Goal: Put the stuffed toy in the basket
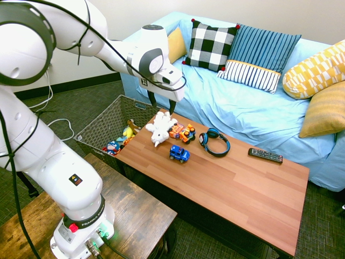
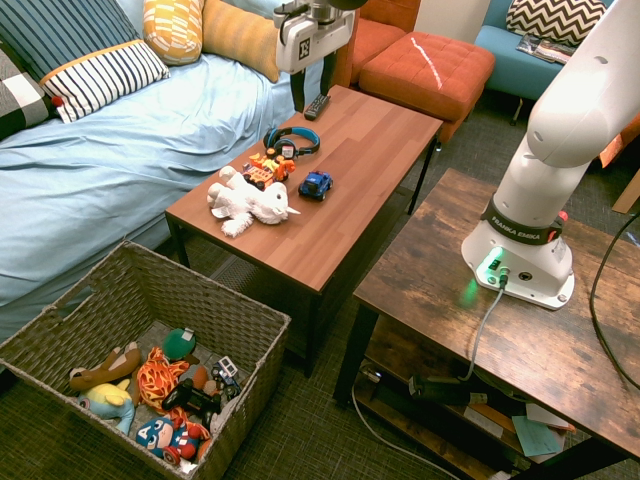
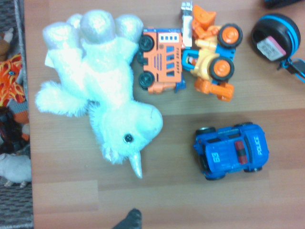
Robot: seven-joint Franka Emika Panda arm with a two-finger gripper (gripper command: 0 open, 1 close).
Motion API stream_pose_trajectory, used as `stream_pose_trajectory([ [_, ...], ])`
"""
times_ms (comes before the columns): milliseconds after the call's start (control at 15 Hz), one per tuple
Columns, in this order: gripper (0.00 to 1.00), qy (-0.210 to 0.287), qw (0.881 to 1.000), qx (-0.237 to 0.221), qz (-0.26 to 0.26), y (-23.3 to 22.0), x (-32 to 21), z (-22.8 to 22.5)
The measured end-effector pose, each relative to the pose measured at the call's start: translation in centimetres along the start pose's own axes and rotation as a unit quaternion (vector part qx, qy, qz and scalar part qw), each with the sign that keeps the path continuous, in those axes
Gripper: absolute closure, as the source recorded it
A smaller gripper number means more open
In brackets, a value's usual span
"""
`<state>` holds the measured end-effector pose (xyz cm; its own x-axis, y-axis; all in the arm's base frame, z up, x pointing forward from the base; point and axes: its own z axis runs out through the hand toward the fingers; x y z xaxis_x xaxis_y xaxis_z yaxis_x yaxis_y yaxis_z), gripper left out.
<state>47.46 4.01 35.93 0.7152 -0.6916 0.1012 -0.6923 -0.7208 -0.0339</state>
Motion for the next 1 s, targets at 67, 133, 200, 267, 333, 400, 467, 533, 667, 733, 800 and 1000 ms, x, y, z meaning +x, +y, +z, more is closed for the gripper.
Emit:
stream_pose_trajectory([
  [67, 0.00, -0.001, 1.000, 0.005, -0.010, -1.2, -0.2, 1.2],
  [133, 0.00, -0.003, 1.000, 0.007, -0.022, -2.4, -0.6, 2.2],
  [200, 0.00, -0.003, 0.999, 0.009, -0.035, -3.5, -1.2, 3.3],
  [267, 0.00, -0.003, 0.999, 0.011, -0.046, -4.4, -1.9, 4.4],
  [333, 0.00, -0.003, 0.998, 0.013, -0.055, -5.1, -2.3, 5.4],
  [400, 0.00, -0.002, 0.998, 0.014, -0.060, -5.6, -2.7, 6.6],
  [467, 0.00, -0.004, 0.998, 0.012, -0.063, -6.0, -2.8, 7.9],
  [533, 0.00, -0.008, 0.998, 0.010, -0.065, -6.5, -2.9, 9.2],
  [667, 0.00, -0.013, 0.998, 0.010, -0.068, -7.4, -2.9, 11.7],
  [733, 0.00, -0.016, 0.997, 0.008, -0.070, -7.9, -2.9, 13.2],
  [800, 0.00, -0.018, 0.997, 0.006, -0.071, -8.4, -3.0, 14.5],
  [1000, 0.00, -0.024, 0.997, -0.008, -0.079, -10.1, -3.3, 18.2],
])
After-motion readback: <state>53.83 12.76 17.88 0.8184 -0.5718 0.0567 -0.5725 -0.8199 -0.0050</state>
